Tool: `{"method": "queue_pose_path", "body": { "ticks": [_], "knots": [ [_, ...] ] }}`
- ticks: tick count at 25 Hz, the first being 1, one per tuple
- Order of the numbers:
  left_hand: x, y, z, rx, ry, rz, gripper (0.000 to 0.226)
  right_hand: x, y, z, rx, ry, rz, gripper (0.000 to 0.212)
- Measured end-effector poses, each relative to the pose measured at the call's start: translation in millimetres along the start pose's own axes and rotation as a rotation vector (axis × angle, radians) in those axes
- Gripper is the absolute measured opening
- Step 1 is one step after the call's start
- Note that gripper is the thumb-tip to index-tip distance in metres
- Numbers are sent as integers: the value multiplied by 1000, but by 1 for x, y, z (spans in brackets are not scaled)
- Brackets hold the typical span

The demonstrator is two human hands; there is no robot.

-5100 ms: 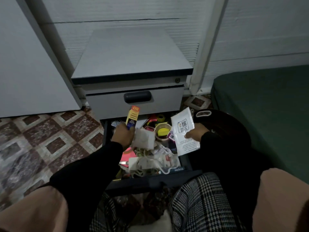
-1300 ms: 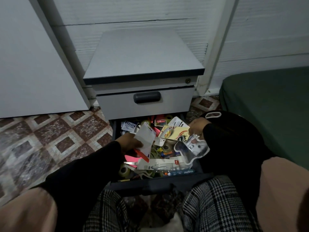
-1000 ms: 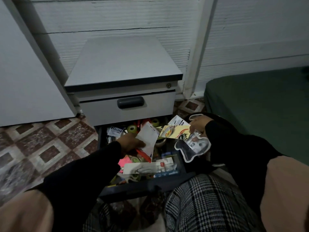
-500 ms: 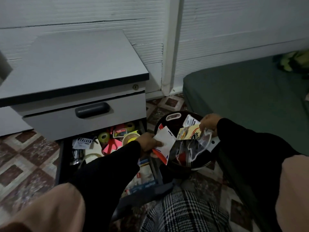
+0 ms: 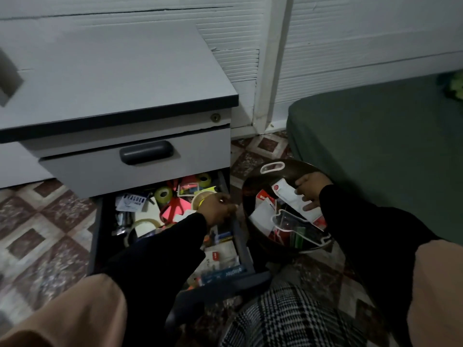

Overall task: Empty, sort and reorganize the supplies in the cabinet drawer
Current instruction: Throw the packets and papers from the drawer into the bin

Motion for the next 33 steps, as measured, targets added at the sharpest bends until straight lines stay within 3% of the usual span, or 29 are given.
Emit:
{"method": "queue_pose_path", "body": {
  "ticks": [5, 10, 13, 16, 18, 21, 28, 33],
  "knots": [
    [-48, 49, 29, -12, 66, -43, 39, -44, -55, 28, -166, 21, -50, 16],
    [-103, 100, 46, 60, 71, -333, 45, -64, -131, 44, -351, 104, 133, 24],
    [-127, 118, 54, 12, 51, -618, 46, -64, -168, 47, -449, 168, 289, 16],
    [-142, 121, 55, -63, 49, -719, 53, -53, -194, 47, -574, 260, 544, 16],
    [-151, 118, 53, -135, 31, -766, 57, -41, -207, 51, -708, 259, 748, 26],
    [-159, 107, 49, -224, -18, -860, 65, -28, -214, 58, -840, 193, 998, 74],
    [-162, 96, 44, -260, -88, -914, 69, -32, -211, 66, -942, 146, 929, 72],
    [-163, 95, 43, -311, -73, -913, 73, -23, -210, 63, -930, 157, 1053, 93]
  ]
}}
Point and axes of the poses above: each hand's wrist, its own z-axis away from the middle knuckle, its own y-axis out of the back of the hand, x = y × z, the point moved 1 cm from there along -z, towards the middle knuckle, and after that the axes turned 5 degrees about -z, right-handed, at the moved point
